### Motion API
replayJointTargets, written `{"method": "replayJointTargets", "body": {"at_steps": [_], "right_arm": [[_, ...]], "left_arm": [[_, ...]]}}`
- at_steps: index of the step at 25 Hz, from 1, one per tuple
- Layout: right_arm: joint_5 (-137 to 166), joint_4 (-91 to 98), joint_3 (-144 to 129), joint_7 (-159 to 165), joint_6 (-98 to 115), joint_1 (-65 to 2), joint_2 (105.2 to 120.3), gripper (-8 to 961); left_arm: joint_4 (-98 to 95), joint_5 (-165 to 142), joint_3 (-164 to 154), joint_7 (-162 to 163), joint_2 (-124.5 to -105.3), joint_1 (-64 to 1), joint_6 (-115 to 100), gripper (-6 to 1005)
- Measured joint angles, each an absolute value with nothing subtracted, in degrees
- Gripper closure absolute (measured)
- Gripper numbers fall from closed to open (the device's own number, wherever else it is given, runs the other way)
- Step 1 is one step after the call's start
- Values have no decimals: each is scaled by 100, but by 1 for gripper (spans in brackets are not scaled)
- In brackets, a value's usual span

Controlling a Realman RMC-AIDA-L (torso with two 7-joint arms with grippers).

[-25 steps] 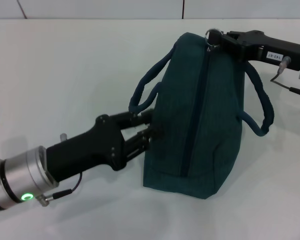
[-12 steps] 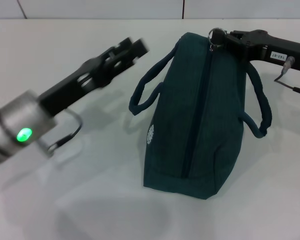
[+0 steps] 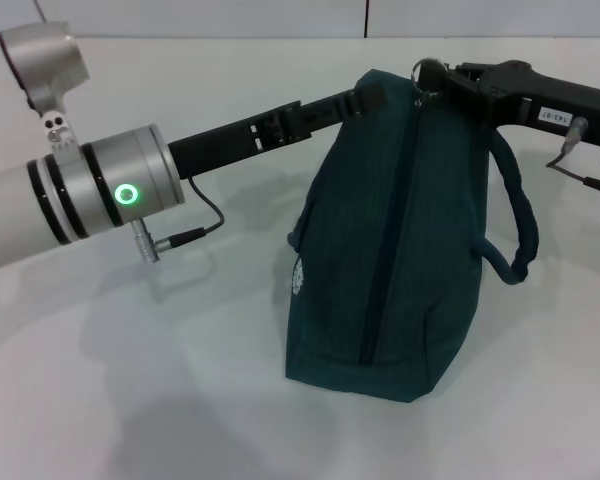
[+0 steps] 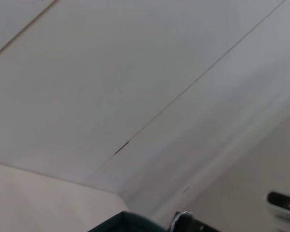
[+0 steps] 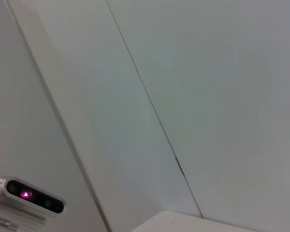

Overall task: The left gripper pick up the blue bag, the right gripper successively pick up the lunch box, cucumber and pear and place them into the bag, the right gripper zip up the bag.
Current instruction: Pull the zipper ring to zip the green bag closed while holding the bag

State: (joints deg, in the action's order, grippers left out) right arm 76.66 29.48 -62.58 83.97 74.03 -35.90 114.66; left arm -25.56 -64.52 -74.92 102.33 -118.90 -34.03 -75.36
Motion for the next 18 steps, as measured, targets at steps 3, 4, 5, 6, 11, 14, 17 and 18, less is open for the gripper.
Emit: {"method": "replayJointTargets", "body": {"at_steps": [3, 4, 5, 6, 11, 14, 17, 18], "right_arm": [[7645, 2947, -6255, 8350, 7440, -3554, 11464, 948], [7643, 2948, -6251, 8339, 7449, -3545, 11465, 948], [7643, 2947, -6249, 8335, 7453, -3545, 11466, 948], [7642, 2948, -6249, 8332, 7457, -3545, 11467, 948], [7639, 2949, -6248, 8308, 7528, -3535, 11472, 949], [7637, 2952, -6248, 8305, 7548, -3520, 11478, 949], [7636, 2953, -6249, 8305, 7562, -3508, 11479, 949], [7634, 2954, -6247, 8305, 7566, -3506, 11479, 949]], "left_arm": [[-2641, -6607, -7493, 10361, -11923, -3385, -7363, 111], [-2644, -6652, -7493, 10391, -11923, -3386, -7328, 112], [-2645, -6689, -7495, 10411, -11924, -3389, -7298, 116], [-2646, -6716, -7499, 10425, -11924, -3392, -7267, 121], [-2650, -6751, -7522, 10437, -11924, -3390, -7176, 144], [-2732, -6873, -7532, 10431, -11922, -3383, -7233, 157], [-2865, -7028, -7538, 10438, -11937, -3370, -7273, 171], [-2872, -7034, -7538, 10439, -11943, -3368, -7278, 175]]}}
